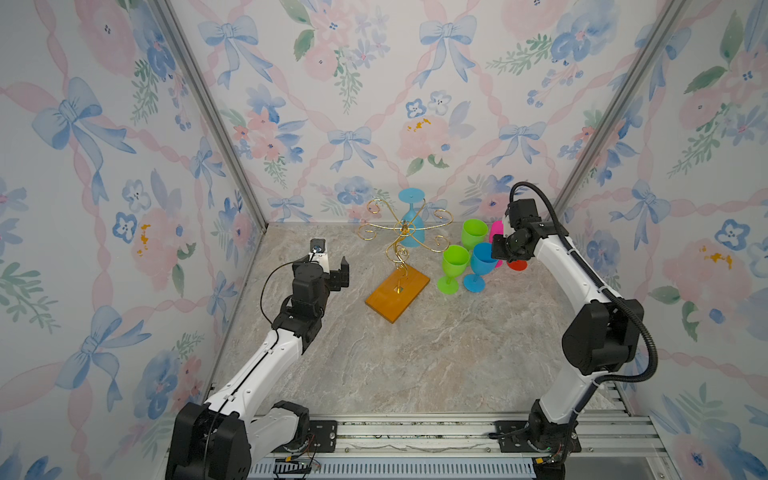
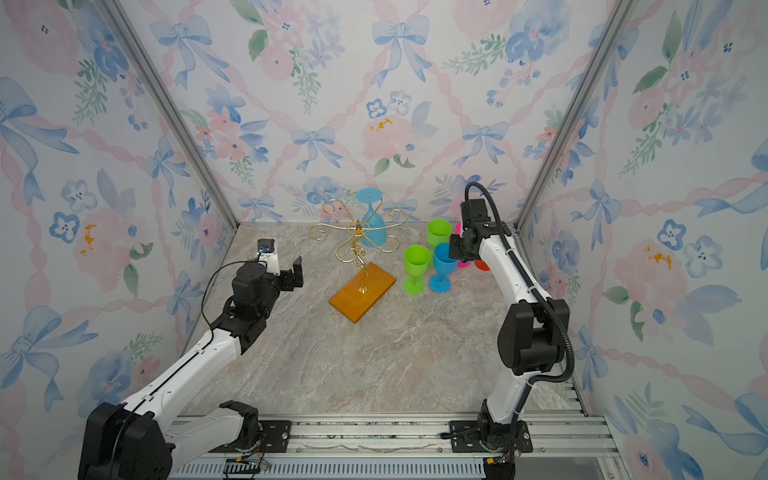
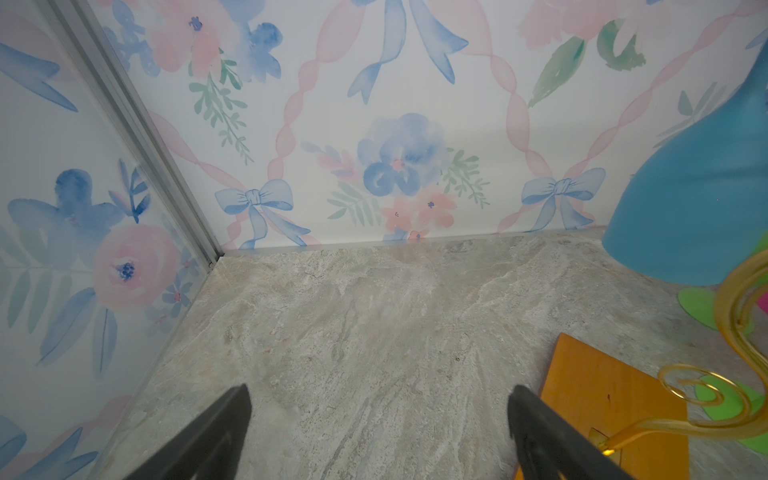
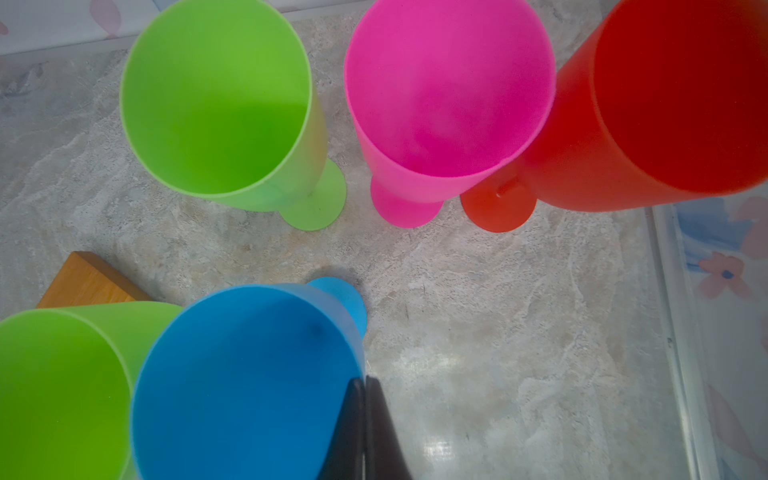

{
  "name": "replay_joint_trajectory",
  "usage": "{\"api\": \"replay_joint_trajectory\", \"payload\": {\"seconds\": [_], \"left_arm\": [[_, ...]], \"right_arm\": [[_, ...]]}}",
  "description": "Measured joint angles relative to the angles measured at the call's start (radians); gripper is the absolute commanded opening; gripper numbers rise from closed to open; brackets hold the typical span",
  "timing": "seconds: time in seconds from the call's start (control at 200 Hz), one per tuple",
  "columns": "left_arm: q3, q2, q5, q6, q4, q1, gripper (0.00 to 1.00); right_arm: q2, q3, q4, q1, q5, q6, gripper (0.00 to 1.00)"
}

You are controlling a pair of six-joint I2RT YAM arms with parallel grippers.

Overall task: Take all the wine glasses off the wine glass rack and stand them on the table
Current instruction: 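Lower the blue glass upright beside the lime-green glasses with the right gripper, then open and raise the right gripper, moving it toward the rack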

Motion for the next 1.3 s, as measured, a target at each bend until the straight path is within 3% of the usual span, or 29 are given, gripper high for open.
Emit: {"api": "replay_joint_trajectory", "payload": {"seconds": [0.26,0.745,0.855,1.11,1.3], "left_arm": [[0.0,0.0,0.0,0.0,0.0,0.0,0.98],[0.0,0.0,0.004,0.0,0.0,0.002,0.98],[0.0,0.0,0.007,-0.003,0.0,0.007,0.98],[0.0,-0.005,0.015,-0.017,0.0,0.013,0.98],[0.0,-0.018,0.023,-0.019,0.0,0.016,0.98]], "right_arm": [[0.0,-0.014,0.015,0.0,0.0,-0.003,0.06],[-0.003,-0.018,0.006,0.0,-0.008,-0.021,0.33],[-0.016,0.005,-0.01,0.0,-0.033,-0.021,0.45],[-0.043,0.17,-0.019,-0.001,-0.226,0.015,0.67],[-0.014,0.309,-0.021,-0.001,-0.423,0.054,0.73]]}}
